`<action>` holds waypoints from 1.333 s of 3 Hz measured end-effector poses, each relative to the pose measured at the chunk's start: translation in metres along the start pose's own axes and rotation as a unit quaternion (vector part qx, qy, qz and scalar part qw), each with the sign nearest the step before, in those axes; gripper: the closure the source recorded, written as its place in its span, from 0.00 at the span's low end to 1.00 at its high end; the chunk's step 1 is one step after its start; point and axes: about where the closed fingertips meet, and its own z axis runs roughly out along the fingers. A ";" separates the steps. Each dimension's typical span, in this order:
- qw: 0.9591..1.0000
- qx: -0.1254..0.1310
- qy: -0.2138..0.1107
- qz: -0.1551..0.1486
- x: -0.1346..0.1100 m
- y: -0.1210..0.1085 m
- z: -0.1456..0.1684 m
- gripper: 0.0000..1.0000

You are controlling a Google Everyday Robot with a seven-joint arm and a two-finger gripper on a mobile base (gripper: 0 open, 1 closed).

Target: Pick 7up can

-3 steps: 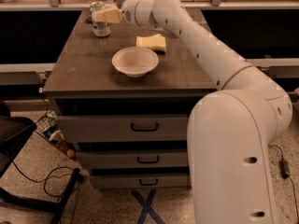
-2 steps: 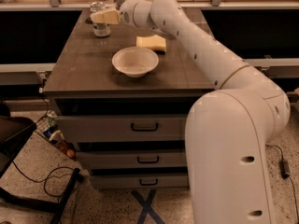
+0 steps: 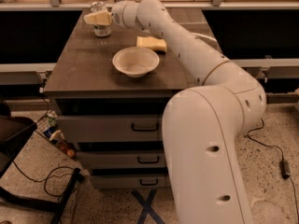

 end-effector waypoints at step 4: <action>1.000 -0.018 0.006 0.019 0.018 0.001 0.045 0.17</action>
Offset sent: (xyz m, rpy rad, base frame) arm 0.0376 0.0186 -0.0219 0.0040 0.0522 0.0089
